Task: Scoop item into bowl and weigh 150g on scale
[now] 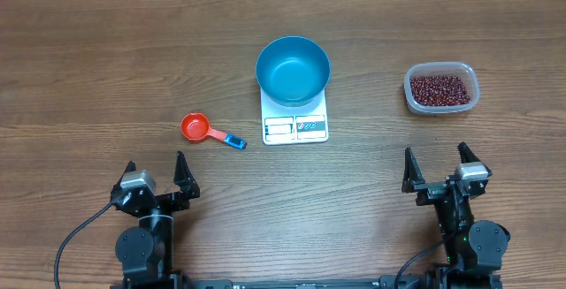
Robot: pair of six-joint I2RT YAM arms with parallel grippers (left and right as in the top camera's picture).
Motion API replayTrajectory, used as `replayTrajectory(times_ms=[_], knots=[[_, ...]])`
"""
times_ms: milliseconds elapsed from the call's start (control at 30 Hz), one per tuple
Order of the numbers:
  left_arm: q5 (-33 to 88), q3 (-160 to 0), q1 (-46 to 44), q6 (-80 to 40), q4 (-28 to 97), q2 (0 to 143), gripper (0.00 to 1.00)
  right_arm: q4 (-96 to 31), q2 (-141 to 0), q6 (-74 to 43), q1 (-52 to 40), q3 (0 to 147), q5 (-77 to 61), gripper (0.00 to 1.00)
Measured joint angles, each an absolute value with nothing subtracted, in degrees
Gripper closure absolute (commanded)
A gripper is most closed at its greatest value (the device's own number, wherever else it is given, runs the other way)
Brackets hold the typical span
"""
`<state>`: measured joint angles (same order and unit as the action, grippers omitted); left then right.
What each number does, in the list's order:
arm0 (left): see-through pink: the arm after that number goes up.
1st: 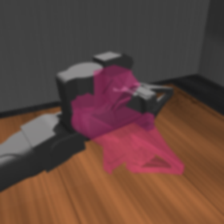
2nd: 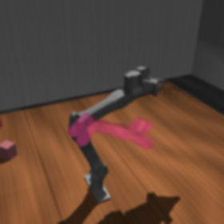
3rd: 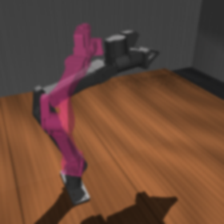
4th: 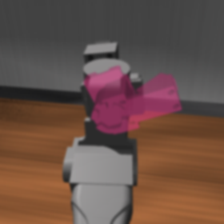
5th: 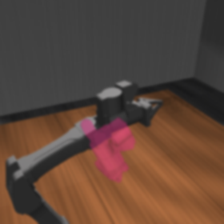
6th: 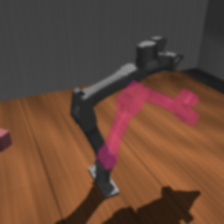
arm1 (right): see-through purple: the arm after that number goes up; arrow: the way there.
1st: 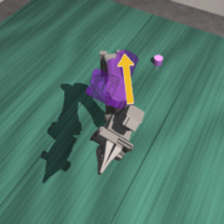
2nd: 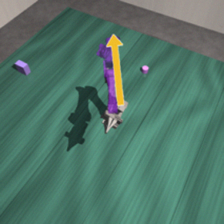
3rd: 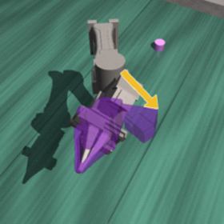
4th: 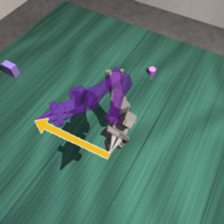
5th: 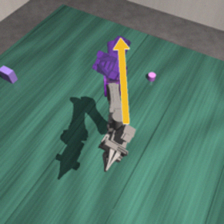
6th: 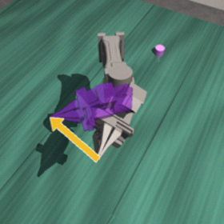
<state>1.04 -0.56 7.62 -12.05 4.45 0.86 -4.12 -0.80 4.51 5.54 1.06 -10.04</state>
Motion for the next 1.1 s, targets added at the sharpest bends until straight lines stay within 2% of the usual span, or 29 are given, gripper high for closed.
replayTrajectory(times_ms=[400, 800, 1100], knots=[[0.8, -0.6, 7.6, -12.0, 4.3, 0.9, 0.0, -4.1, -0.8, 4.5, 5.5, 1.1, -10.0, 0.0], [-6.3, -0.6, 7.6, -11.9, 3.8, 0.9, 0.0, -4.1, -0.8, 4.5, 5.5, 1.1, -10.0, 0.0], [1.4, -0.6, 7.6, -16.4, 4.3, 0.9, 0.0, -4.1, -0.8, 4.5, 5.5, 1.1, -10.0, 0.0]])
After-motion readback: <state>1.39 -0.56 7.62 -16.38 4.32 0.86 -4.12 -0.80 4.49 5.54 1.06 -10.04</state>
